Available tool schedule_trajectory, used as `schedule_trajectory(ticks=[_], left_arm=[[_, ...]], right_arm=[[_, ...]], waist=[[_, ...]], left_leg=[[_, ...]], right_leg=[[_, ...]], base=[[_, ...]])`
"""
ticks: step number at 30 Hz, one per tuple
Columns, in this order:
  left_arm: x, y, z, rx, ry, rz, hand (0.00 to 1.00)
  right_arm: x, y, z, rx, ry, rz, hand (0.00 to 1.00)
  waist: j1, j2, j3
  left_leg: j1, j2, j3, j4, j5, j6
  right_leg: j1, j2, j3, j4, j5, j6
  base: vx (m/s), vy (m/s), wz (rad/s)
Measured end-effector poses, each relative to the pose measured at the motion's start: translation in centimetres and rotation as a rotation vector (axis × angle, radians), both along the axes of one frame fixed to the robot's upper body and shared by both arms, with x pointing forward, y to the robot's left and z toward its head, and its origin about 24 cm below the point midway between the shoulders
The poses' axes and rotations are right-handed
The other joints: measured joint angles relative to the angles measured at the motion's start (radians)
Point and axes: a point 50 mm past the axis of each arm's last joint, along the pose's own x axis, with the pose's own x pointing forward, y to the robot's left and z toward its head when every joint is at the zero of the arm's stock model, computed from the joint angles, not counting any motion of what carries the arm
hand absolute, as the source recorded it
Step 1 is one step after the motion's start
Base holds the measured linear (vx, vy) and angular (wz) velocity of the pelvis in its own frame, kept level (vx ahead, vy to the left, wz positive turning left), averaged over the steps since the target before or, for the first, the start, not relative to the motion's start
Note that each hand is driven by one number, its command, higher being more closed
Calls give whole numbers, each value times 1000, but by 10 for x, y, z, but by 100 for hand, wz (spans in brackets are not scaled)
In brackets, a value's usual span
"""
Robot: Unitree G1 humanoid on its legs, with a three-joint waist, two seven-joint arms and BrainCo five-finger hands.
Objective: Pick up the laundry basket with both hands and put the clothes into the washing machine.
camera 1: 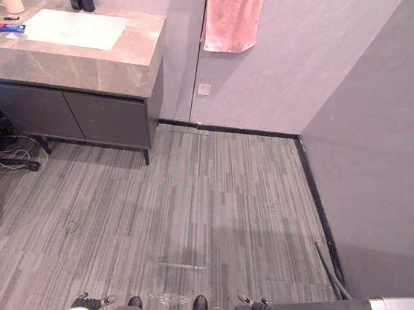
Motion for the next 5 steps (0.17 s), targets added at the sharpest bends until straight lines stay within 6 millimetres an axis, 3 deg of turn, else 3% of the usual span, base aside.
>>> schedule_trajectory(ticks=[5], left_arm=[[-1, 0, 0, -19, -8, 56, 0]], right_arm=[[-15, -9, -3, 1, 49, -60, 0]], waist=[[0, -7, -6]], left_leg=[[-9, -8, -24, 0, 2, 3]], right_leg=[[27, -7, -24, -26, 2, 2]], base=[[-20, -5, 18]])
